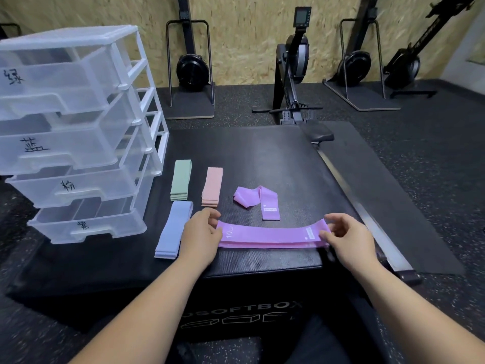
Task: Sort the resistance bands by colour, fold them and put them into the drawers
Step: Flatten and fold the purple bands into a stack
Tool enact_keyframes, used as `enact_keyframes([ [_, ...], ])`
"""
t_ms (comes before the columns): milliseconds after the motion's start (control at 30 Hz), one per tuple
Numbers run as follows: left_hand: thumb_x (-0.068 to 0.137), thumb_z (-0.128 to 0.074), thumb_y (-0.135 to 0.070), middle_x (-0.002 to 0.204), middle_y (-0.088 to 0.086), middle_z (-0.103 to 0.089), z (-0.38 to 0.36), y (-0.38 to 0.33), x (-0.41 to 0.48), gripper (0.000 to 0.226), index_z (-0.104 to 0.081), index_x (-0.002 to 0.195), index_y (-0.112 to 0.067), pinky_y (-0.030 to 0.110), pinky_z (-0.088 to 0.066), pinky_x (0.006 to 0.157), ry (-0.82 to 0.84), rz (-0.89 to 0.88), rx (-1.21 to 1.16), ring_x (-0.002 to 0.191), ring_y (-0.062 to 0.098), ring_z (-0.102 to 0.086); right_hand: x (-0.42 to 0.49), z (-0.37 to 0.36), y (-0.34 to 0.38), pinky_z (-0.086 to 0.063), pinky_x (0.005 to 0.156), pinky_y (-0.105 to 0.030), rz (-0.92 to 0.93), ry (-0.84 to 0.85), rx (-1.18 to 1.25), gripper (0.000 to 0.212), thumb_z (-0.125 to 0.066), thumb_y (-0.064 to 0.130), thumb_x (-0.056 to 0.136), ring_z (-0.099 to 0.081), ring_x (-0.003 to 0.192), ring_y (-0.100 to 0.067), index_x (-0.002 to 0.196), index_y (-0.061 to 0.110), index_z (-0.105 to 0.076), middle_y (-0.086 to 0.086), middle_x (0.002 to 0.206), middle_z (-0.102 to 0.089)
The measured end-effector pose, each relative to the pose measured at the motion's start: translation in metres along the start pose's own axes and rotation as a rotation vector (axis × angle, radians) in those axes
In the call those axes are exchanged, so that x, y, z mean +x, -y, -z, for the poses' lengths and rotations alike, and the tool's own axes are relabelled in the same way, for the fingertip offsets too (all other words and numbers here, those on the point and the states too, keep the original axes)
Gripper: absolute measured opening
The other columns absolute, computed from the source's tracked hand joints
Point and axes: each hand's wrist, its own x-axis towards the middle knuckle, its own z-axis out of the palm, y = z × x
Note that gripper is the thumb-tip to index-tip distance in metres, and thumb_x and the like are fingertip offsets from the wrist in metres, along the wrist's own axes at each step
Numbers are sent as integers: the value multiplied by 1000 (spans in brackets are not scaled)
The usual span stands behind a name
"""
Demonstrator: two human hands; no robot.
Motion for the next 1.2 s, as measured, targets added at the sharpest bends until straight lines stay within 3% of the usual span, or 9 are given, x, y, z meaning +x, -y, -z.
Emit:
enact_keyframes([
  [67, 88, -68, -5, 98, -8, -62, -2, 3, -1, 34, -67, 115, -25, 35, -56, 81, 19, -46, 91, 76, 9, -60, -3, -3, 0, -50, 77, -22, 58, -1, -81, 41, -89, 12, 76, -68, 77, -4, 109, 31, -74, 10, 88, -73],
  [167, 88, -68, -5, 102, -5, -57, -6, 10, -3, 37, -66, 120, -24, 44, -55, 85, 62, -106, 217, 88, 17, -58, -7, -8, -7, -51, 81, -30, 136, 5, -194, 43, -89, 12, 77, -62, 79, 3, 113, 30, -74, 8, 100, -64],
  [267, 90, -70, -8, 111, -3, -54, -8, 14, -4, 35, -66, 122, -22, 44, -54, 89, 51, -144, 238, 99, 21, -57, -8, -8, -16, -50, 84, -32, 169, 18, -210, 39, -87, 18, 82, -62, 88, -6, 116, 31, -74, 9, 110, -55],
  [367, 92, -70, -12, 121, -4, -57, -9, 16, -4, 33, -67, 123, -23, 43, -52, 92, 17, -211, 277, 109, 22, -57, -7, -6, -23, -47, 97, -35, 253, 36, -245, 35, -84, 23, 86, -54, 114, -17, 118, 33, -73, 13, 123, -54],
  [533, 93, -70, -40, 132, -6, -61, -9, 23, -3, 41, -64, 131, -26, 44, -48, 102, 130, -517, 417, 125, 21, -56, -3, -2, -25, -41, 108, -35, 449, 236, -346, 45, -81, 44, 87, -44, 129, -14, 130, 40, -68, 18, 145, -55],
  [733, 92, -73, -51, 133, -13, -61, -7, 29, -1, 49, -63, 136, -32, 40, -44, 107, 231, -511, 358, 126, 17, -54, -1, -7, -24, -45, 101, -44, 446, 262, -345, 38, -80, 53, 86, -48, 123, -10, 122, 51, -70, 33, 131, -61],
  [967, 91, -75, -49, 128, -17, -61, -9, 34, -1, 40, -64, 126, -34, 45, -48, 104, 235, -468, 272, 122, 15, -53, 2, -6, -21, -44, 103, -47, 409, 280, -310, 35, -82, 52, 83, -50, 124, -10, 116, 54, -72, 35, 126, -62],
  [1133, 87, -71, -56, 129, -17, -58, -8, 31, 2, 47, -62, 130, -37, 41, -47, 105, 239, -436, 255, 121, 12, -52, 9, -7, -16, -46, 104, -49, 408, 285, -313, 40, -76, 68, 80, -48, 125, -10, 117, 53, -70, 35, 128, -60],
  [1200, 86, -68, -61, 128, -18, -58, -8, 24, 6, 50, -63, 130, -37, 40, -47, 105, 236, -422, 247, 120, 12, -53, 16, -13, -7, -47, 104, -48, 420, 256, -304, 37, -73, 64, 83, -49, 123, -12, 116, 48, -72, 33, 126, -62],
])
